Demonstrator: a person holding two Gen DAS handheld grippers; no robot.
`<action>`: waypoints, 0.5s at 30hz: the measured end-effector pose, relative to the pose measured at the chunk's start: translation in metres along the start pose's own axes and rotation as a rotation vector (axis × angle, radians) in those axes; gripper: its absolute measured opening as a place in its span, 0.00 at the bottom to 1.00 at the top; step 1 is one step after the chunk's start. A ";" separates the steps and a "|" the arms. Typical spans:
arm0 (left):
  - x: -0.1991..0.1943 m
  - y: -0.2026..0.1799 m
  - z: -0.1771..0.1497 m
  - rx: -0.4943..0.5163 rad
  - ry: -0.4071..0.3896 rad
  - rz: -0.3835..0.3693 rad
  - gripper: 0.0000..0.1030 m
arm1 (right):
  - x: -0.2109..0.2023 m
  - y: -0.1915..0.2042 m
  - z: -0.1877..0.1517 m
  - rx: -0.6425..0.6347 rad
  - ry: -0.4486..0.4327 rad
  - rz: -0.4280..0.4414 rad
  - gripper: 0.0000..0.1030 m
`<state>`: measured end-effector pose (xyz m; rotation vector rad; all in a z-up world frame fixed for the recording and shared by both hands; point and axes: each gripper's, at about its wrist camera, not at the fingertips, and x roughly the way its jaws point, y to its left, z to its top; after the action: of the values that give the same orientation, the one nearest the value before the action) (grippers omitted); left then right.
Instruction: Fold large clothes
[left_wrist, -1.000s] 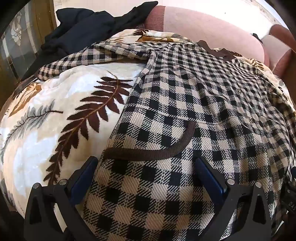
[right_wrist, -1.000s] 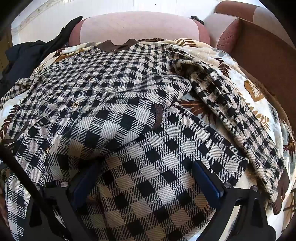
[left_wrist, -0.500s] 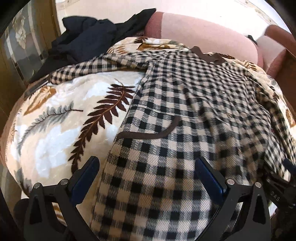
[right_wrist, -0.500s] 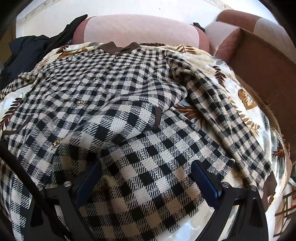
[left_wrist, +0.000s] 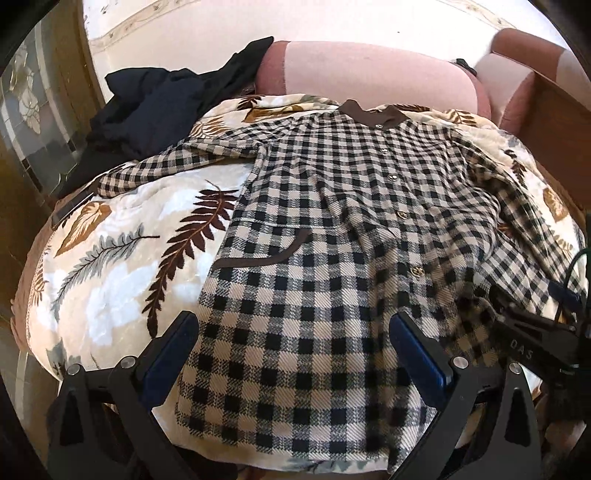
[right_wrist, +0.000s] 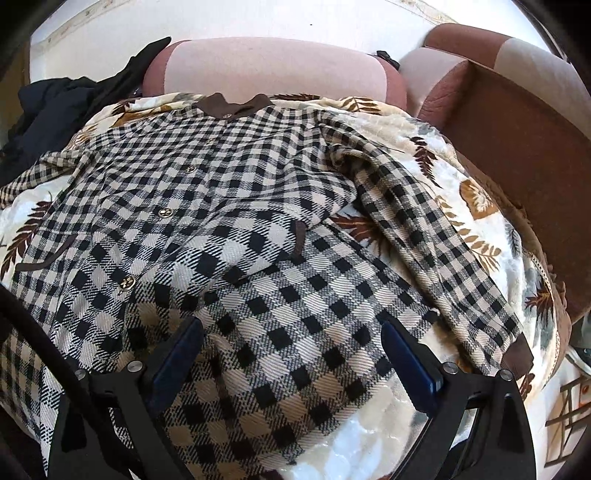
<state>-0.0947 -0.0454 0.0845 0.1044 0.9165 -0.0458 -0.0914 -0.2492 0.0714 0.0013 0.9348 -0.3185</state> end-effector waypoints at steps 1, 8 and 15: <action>0.000 -0.002 -0.001 0.007 0.006 -0.005 1.00 | 0.000 -0.002 0.000 0.004 0.001 -0.003 0.97; 0.005 -0.009 -0.007 0.032 0.032 -0.013 1.00 | 0.005 -0.006 -0.003 0.021 0.022 -0.014 0.97; 0.012 -0.011 -0.008 0.027 0.068 -0.022 1.00 | 0.008 -0.003 -0.005 0.011 0.031 -0.017 0.97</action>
<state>-0.0945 -0.0552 0.0697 0.1218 0.9853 -0.0752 -0.0918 -0.2538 0.0626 0.0085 0.9638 -0.3406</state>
